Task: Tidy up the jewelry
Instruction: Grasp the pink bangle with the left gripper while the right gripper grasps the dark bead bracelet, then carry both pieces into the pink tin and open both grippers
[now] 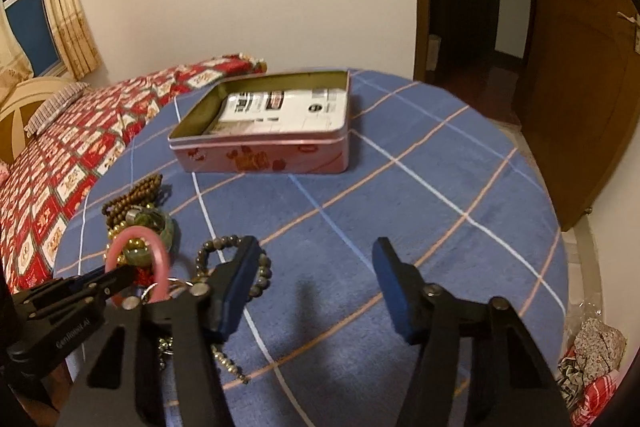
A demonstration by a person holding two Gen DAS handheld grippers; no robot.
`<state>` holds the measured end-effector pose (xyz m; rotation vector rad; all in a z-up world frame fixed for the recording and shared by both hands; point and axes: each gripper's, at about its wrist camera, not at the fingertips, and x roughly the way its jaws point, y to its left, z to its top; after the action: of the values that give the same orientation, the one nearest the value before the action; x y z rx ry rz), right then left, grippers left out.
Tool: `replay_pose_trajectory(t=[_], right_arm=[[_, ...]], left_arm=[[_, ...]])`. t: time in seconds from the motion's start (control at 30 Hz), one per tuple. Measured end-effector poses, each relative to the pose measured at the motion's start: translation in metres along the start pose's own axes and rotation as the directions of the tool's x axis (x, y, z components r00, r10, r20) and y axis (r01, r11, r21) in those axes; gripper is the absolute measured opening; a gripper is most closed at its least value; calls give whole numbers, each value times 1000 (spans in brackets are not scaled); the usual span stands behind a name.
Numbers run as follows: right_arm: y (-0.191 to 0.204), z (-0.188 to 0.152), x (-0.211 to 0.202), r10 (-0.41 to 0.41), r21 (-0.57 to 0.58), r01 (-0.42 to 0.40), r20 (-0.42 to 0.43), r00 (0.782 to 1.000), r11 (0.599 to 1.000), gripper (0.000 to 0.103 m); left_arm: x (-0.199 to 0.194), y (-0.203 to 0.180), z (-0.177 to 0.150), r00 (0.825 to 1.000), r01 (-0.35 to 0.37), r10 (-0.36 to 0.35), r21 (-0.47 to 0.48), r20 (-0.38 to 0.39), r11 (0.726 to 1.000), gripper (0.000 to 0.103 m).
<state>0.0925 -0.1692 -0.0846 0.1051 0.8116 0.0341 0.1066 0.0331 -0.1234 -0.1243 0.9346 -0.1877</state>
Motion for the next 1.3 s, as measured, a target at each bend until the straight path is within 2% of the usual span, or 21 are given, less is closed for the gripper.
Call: replay_pose_trajectory(t=[0.1, 0.3, 0.47, 0.53, 0.57, 0.6, 0.7, 0.8, 0.97, 1.1, 1.3], right_arm=[[1, -1, 11, 44, -3, -44, -45, 998, 999, 59], [22, -3, 33, 74, -80, -83, -109, 991, 993, 59], [40, -6, 53, 45, -165, -72, -161, 986, 984, 47], [48, -8, 54, 12, -226, -44, -142, 990, 973, 38], [49, -8, 54, 8, -240, -42, -141, 990, 970, 23], [50, -7, 54, 21, -249, -57, -145, 989, 967, 12], [48, -5, 54, 30, -254, -66, -145, 989, 965, 12], [42, 3, 45, 62, -227, -86, -110, 992, 970, 12], [33, 36, 22, 111, -165, -115, -28, 993, 980, 12], [21, 72, 14, 177, -90, -174, 24, 984, 981, 12], [11, 116, 26, 222, -18, -221, 79, 972, 975, 12]], left_arm=[[-2, 1, 1, 1000, 14, -14, 13, 13, 1000, 10], [-33, 4, 8, 991, 50, -58, 66, 124, 997, 10], [-50, 17, 19, 982, 48, -55, 45, 183, 998, 10], [-52, 22, 22, 980, 38, -44, 35, 194, 999, 10], [-52, 25, 23, 980, 35, -40, 28, 195, 999, 10], [-51, 27, 24, 980, 31, -34, 18, 196, 999, 10], [-47, 31, 27, 981, 28, -28, 4, 192, 1000, 10], [-47, 32, 33, 979, 19, -20, 5, 201, 1000, 10], [-50, 33, 52, 971, 30, -30, 3, 236, 1000, 10], [-45, 25, 76, 965, 51, -54, 19, 257, 999, 10], [-17, 4, 113, 964, 65, -76, 54, 256, 996, 10]])
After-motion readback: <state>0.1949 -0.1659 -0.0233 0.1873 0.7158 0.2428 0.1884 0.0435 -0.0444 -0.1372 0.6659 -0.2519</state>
